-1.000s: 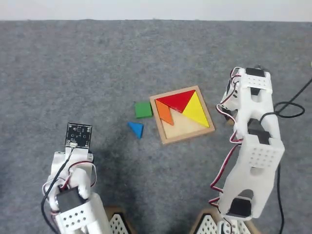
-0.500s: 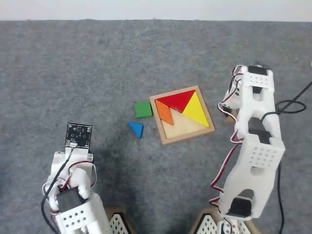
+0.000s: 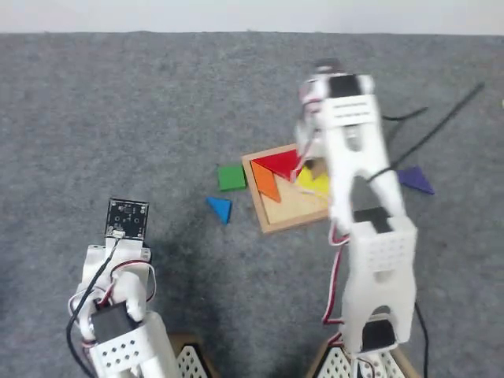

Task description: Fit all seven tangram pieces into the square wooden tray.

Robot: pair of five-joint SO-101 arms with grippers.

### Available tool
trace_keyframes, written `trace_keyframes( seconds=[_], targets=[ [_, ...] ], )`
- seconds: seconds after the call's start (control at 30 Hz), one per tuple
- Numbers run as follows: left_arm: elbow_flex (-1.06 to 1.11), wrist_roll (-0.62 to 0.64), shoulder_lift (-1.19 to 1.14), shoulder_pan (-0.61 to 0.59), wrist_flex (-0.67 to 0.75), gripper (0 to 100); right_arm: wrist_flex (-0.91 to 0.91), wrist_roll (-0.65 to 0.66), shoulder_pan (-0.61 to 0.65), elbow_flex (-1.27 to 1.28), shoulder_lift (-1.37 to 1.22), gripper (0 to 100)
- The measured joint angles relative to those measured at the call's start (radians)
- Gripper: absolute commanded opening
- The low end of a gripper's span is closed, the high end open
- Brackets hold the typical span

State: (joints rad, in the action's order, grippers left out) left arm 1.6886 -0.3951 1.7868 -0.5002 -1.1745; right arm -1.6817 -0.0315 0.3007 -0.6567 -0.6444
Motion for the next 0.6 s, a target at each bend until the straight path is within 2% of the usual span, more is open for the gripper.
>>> trace_keyframes(
  seconds=[0.23, 0.6],
  targets=[
    [0.000, 0.000, 0.000, 0.000, 0.000, 13, 0.098, 0.153, 0.124, 0.000, -0.143, 5.8],
    [0.000, 0.000, 0.000, 0.000, 0.000, 13, 0.107, 0.252, 0.141, -0.035, -0.173, 6.2]
  ],
)
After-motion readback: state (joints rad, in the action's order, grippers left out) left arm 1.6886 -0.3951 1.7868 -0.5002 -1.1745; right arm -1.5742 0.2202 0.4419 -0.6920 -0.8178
